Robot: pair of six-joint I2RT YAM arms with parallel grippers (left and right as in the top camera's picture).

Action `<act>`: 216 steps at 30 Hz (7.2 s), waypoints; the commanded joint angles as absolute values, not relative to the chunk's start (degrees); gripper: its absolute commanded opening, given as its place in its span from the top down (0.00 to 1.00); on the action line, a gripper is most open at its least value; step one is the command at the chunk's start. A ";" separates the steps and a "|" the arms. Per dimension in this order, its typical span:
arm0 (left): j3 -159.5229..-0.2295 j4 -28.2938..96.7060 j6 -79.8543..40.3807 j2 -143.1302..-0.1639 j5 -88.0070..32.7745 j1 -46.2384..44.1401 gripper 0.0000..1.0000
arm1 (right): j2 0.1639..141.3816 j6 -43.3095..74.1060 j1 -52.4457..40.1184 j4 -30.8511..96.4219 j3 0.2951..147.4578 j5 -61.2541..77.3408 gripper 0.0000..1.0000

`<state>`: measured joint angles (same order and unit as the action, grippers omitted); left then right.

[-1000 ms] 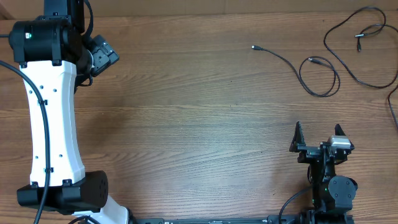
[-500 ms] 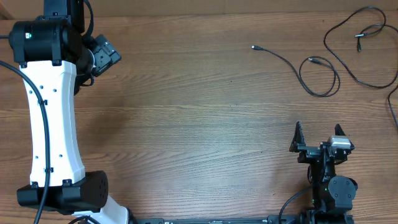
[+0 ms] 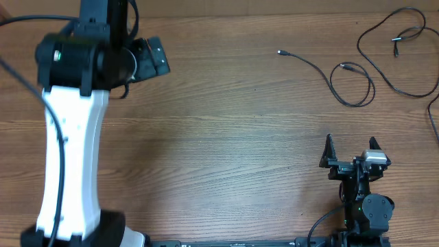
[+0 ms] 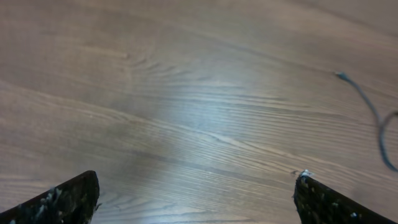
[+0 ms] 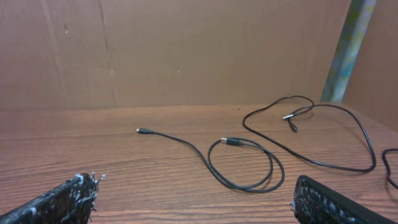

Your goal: Untangle cables

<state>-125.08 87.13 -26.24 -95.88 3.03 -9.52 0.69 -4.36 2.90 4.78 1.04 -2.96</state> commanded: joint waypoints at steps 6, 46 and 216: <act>-120.14 85.93 -24.40 -81.21 10.48 -11.66 0.00 | 0.14 -4.58 2.61 4.60 0.43 -2.72 0.00; -81.36 75.18 -24.40 -48.53 11.99 -10.79 0.01 | 0.14 -4.58 2.52 4.60 0.43 -2.70 0.00; -0.27 4.32 1.30 -0.64 1.85 0.36 0.00 | 0.16 -4.58 1.93 4.56 0.45 -2.72 0.00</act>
